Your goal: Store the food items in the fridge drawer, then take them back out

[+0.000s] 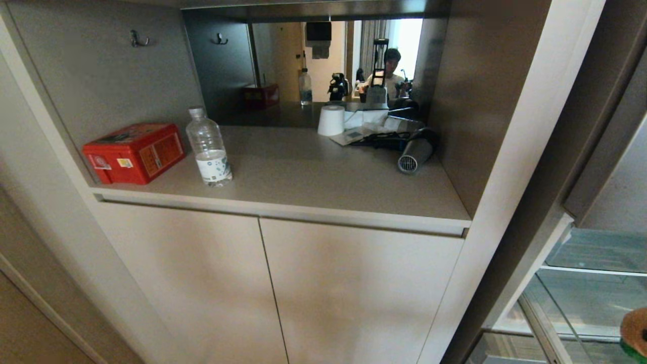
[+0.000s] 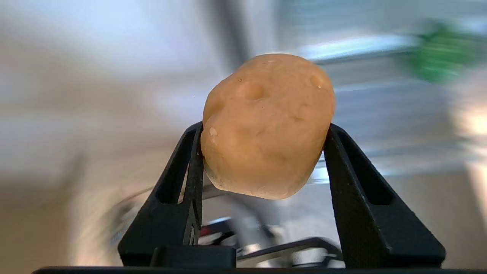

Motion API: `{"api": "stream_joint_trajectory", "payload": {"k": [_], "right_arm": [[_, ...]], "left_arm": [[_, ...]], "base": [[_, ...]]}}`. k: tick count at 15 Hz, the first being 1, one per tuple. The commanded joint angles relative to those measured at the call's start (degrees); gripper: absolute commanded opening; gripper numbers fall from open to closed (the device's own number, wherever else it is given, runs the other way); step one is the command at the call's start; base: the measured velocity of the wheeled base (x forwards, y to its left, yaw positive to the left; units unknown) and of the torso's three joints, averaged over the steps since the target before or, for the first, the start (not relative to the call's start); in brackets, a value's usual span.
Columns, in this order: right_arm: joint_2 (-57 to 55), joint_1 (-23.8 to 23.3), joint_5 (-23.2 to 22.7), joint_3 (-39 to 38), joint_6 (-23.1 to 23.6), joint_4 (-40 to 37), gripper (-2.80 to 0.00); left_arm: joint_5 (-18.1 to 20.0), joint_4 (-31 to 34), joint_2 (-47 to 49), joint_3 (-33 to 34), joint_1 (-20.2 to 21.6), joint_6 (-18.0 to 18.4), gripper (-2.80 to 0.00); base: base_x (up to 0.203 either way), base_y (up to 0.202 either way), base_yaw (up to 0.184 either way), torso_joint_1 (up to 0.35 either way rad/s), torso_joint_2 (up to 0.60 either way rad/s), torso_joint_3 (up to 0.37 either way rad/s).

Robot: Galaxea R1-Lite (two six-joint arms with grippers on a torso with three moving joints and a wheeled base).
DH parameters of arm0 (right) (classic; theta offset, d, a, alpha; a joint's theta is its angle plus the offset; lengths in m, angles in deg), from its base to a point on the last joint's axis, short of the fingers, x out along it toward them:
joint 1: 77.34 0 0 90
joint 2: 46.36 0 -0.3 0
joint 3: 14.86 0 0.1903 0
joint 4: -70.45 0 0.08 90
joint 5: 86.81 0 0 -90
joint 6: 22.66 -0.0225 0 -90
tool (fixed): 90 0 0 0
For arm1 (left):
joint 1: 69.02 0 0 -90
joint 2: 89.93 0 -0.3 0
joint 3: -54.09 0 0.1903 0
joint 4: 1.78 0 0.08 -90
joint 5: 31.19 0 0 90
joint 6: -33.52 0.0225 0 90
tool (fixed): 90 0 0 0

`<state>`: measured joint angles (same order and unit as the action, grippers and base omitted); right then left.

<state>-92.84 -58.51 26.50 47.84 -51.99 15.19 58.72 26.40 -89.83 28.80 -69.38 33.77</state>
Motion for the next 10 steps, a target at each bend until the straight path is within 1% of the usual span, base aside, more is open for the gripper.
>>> {"api": "stream_joint_trajectory", "payload": {"k": [1, 3, 4, 7, 10], "right_arm": [[-6.2, -7.1, 2.8, 0.3, 1.4, 0.0, -2.80], [-11.7, -12.1, 6.6, 1.0, 3.4, 2.3, -2.80], [-14.0, -13.8, 7.3, 1.1, 3.8, 4.1, -2.80], [-21.0, -17.4, 7.9, 1.2, 4.0, 8.6, -2.80], [-27.9, -23.3, 8.0, 1.0, 6.5, 12.1, -2.80]], "left_arm": [[0.0, 0.0, 0.1, 0.0, 0.0, 0.0, -2.80], [0.0, 0.0, 0.1, 0.0, 0.0, 0.0, -2.80], [-0.1, 0.0, 0.1, 0.0, 0.0, 0.0, -2.80], [0.0, 0.0, 0.1, 0.0, 0.0, 0.0, -2.80], [0.0, 0.0, 0.1, 0.0, 0.0, 0.0, -2.80]], "base": [[0.000, 0.000, 0.000, 0.000, 0.00, 0.000], [0.000, 0.000, 0.000, 0.000, 0.00, 0.000], [0.000, 0.000, 0.000, 0.000, 0.00, 0.000], [0.000, 0.000, 0.000, 0.000, 0.00, 0.000], [0.000, 0.000, 0.000, 0.000, 0.00, 0.000]]}}
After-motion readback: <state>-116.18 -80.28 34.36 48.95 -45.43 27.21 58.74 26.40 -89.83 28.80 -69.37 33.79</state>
